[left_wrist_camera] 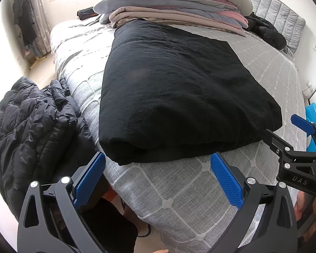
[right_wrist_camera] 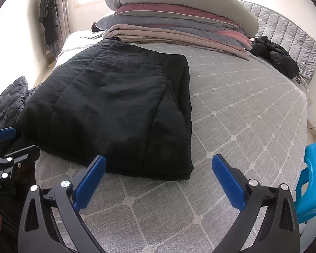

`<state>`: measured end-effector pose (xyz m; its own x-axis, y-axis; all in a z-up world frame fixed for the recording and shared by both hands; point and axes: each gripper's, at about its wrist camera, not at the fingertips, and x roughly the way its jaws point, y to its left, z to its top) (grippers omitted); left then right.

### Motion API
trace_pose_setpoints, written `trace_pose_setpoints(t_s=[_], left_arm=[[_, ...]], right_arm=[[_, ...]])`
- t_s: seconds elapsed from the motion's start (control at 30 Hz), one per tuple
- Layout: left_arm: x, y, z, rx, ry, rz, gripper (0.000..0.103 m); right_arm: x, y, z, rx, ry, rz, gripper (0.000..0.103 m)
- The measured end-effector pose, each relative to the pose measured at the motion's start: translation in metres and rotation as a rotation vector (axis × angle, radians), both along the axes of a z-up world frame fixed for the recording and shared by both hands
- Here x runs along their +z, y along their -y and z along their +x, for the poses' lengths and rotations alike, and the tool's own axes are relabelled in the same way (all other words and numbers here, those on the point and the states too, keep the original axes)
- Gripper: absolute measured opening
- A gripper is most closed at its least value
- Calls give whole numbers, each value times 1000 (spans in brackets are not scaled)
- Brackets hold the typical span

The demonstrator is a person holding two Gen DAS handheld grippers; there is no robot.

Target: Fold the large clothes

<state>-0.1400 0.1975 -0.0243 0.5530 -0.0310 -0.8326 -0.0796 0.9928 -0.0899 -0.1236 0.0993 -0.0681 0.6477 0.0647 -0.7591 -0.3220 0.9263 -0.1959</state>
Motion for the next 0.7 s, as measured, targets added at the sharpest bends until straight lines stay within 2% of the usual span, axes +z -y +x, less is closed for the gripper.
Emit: trace_pose_setpoints(t_s=[0.7], left_arm=[[0,1,-1,-2,-1,-1,96]], right_arm=[[-3,2,0,9,-12,-10,97]])
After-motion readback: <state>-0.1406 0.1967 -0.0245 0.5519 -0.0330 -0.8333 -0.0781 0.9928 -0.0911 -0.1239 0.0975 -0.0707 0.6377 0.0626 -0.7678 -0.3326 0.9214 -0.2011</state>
